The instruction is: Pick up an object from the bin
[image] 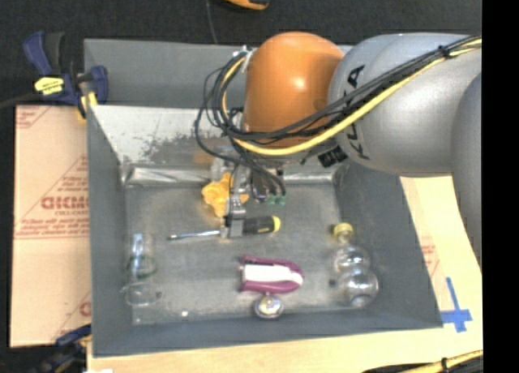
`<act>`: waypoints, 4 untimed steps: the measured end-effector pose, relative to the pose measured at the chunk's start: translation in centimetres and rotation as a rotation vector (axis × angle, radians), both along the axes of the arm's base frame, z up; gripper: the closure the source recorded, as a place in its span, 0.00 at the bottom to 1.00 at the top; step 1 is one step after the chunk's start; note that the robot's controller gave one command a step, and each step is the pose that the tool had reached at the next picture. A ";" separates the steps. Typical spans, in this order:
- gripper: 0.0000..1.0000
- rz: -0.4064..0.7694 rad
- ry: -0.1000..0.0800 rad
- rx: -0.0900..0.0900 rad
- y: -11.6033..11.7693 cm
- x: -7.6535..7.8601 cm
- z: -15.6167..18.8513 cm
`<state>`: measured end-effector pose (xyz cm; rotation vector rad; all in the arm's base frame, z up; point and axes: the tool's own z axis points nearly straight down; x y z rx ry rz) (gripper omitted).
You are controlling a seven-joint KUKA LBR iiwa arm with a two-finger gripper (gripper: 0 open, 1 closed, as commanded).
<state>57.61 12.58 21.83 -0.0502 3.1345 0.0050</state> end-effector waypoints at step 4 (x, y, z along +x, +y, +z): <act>1.00 0.212 -0.016 -0.003 -12.0 1.7 -12.1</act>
Offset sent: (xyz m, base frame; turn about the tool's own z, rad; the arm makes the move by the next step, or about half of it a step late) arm 0.0112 -0.0638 -0.0858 -0.0618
